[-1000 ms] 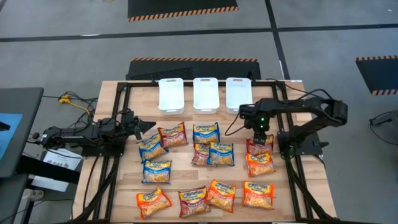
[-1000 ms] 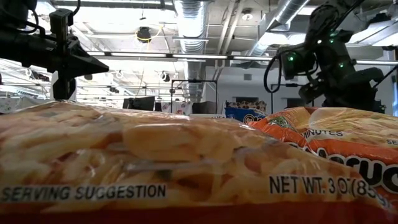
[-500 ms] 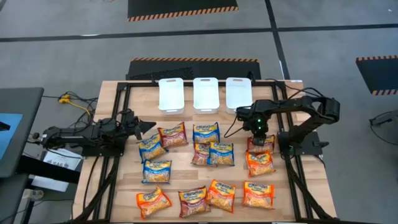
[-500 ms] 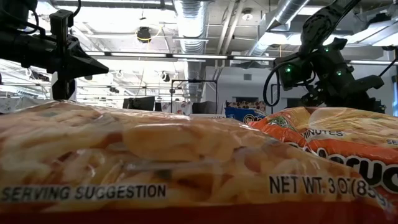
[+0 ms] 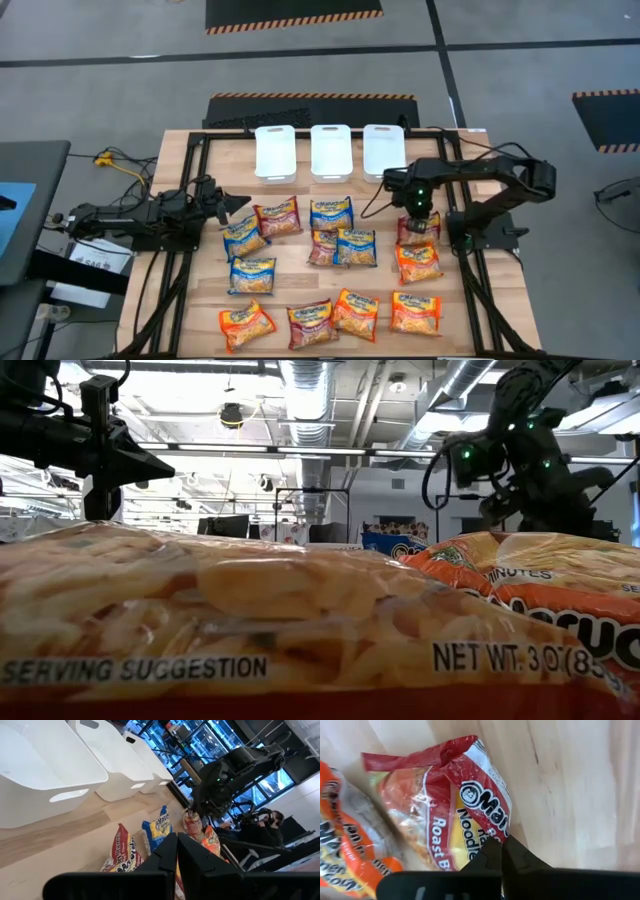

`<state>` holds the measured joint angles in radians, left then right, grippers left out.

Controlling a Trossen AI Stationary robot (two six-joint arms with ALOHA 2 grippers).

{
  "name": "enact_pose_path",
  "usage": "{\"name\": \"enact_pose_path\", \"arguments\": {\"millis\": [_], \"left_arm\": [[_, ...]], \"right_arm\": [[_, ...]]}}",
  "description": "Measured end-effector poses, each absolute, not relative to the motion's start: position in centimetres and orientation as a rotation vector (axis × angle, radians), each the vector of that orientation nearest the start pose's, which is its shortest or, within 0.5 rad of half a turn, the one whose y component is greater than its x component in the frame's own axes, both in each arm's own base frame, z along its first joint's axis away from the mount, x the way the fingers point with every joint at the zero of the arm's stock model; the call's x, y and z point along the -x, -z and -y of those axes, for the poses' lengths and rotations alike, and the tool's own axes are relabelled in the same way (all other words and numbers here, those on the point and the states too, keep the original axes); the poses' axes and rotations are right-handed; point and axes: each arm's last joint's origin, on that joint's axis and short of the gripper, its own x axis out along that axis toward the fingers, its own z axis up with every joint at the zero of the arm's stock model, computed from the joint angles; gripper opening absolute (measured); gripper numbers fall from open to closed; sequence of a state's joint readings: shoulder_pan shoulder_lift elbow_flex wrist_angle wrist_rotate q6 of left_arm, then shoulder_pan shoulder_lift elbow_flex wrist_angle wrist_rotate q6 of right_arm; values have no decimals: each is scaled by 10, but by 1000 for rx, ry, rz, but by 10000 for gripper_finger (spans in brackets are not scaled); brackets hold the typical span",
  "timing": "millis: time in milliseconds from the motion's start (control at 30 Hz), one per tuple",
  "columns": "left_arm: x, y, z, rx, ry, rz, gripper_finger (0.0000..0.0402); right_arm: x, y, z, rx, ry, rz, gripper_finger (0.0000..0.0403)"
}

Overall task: Sort Maruchan noodles
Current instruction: Put the right red noodle soup pack into the right white bin

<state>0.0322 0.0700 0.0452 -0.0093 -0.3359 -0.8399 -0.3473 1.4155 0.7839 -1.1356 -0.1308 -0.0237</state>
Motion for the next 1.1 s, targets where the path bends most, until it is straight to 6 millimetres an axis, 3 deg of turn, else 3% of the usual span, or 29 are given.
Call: {"name": "enact_pose_path", "arguments": {"millis": [400, 800, 1100], "left_arm": [[-98, -173, -13, 842, -360, 126, 1], [-98, -173, -13, 846, -360, 127, 1], [-98, -173, -13, 846, -360, 127, 1]], "right_arm": [[-177, -232, 59, -334, 261, -1541, 5], [-181, -285, 51, -240, 269, -1393, 5], [-190, -340, 69, -129, 368, -1169, 5]]}}
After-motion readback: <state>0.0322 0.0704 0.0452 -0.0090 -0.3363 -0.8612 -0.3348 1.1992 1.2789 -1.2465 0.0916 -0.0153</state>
